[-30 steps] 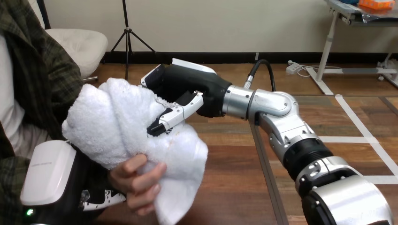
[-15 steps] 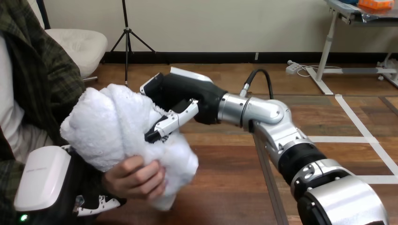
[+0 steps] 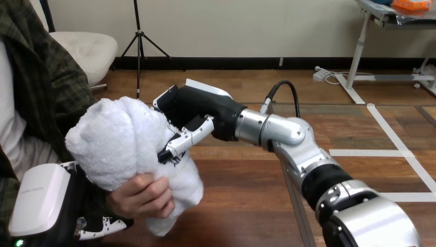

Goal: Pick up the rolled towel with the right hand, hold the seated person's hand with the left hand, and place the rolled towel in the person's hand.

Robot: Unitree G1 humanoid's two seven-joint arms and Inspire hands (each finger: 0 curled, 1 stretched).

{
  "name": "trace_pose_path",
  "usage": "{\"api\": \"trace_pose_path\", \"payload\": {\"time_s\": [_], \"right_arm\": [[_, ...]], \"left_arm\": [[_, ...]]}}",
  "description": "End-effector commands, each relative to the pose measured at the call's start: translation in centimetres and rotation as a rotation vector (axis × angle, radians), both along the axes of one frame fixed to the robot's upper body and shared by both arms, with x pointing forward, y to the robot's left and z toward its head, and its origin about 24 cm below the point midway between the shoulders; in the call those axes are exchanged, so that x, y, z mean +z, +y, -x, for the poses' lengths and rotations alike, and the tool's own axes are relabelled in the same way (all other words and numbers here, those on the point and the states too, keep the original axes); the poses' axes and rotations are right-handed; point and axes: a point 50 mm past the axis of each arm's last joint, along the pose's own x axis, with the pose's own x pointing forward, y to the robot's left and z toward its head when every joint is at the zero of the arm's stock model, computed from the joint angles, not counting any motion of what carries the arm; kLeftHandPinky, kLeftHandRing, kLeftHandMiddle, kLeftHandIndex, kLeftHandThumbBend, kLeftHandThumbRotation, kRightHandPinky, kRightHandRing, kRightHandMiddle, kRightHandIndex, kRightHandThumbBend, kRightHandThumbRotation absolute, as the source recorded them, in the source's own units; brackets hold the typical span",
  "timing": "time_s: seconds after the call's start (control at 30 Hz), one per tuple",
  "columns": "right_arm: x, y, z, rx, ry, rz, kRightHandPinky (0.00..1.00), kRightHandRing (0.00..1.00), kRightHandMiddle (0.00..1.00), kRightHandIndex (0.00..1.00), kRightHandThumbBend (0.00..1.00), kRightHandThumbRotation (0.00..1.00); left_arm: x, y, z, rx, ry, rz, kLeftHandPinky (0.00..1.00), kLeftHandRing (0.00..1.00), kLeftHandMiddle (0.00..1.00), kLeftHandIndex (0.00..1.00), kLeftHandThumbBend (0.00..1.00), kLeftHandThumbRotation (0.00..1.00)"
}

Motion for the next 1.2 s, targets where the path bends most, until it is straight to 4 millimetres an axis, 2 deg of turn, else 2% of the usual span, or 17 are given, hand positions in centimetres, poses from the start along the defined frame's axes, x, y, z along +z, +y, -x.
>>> {"api": "trace_pose_path", "payload": {"time_s": [0.0,0.4,0.8,0.9,1.17], "right_arm": [[-2.3,-0.6,0.4,-0.081,0.054,0.039,0.09,0.12,0.19,0.24,0.82,0.00],[-3.9,0.1,1.6,-0.027,0.089,0.041,0.09,0.12,0.20,0.26,0.79,0.00],[-4.8,0.1,2.3,0.011,0.143,0.039,0.12,0.16,0.24,0.29,0.81,0.00],[-5.0,0.1,2.4,0.022,0.164,0.046,0.14,0.18,0.27,0.32,0.83,0.00],[-5.2,-0.2,2.5,0.038,0.166,0.080,0.28,0.35,0.50,0.57,0.92,0.13]], "left_arm": [[2.4,-2.8,-0.6,-0.151,-0.146,0.069,0.32,0.35,0.39,0.41,0.96,0.00],[2.2,-2.8,-0.5,-0.136,-0.134,0.082,0.33,0.36,0.40,0.42,0.96,0.00],[2.2,-2.6,-0.4,-0.107,-0.107,0.082,0.35,0.38,0.42,0.43,0.96,0.00],[2.1,-2.6,-0.4,-0.103,-0.100,0.084,0.36,0.38,0.42,0.43,0.97,0.00],[1.9,-2.5,-0.3,-0.094,-0.075,0.079,0.38,0.40,0.44,0.46,0.99,0.00]]}}
